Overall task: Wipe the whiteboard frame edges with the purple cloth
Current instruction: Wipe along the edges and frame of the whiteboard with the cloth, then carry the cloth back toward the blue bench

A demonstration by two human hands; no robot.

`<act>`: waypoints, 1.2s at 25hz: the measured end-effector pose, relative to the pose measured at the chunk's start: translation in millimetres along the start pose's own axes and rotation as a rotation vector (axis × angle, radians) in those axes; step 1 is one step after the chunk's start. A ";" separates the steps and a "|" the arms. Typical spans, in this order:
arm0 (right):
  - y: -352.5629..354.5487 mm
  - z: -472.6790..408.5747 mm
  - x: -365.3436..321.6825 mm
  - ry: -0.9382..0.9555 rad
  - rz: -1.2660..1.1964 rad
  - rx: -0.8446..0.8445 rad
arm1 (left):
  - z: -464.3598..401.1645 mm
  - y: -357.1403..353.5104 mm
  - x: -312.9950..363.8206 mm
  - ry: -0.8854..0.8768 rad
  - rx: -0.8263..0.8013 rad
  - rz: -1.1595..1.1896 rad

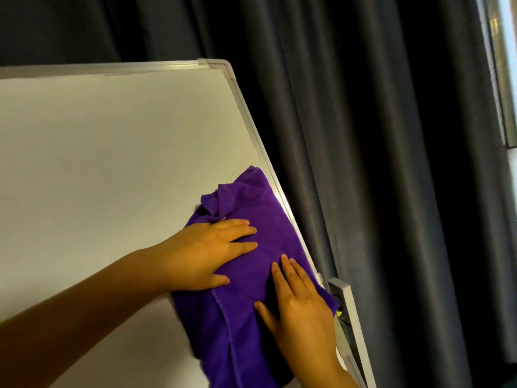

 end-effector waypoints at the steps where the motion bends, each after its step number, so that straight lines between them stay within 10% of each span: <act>1: 0.3 3.9 -0.8 0.016 -0.004 -0.006 | 3.2 -1.1 4.9 -0.004 0.005 -0.001; 13: 25.2 41.2 42.3 0.057 -0.061 -0.354 | 7.5 -1.1 62.3 -0.114 0.008 0.313; 30: 280.3 49.3 157.9 -0.034 0.315 -0.592 | -63.4 171.1 183.9 -0.294 0.210 0.829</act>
Point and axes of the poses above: each hand's wrist, its own z-axis away from the middle knuckle, its own y-axis out of the back of the hand, x = y × z, the point moved 6 cm from there along -z, towards the middle knuckle, and after that the axes turned 10 degrees about -x, right-handed, at the moved point
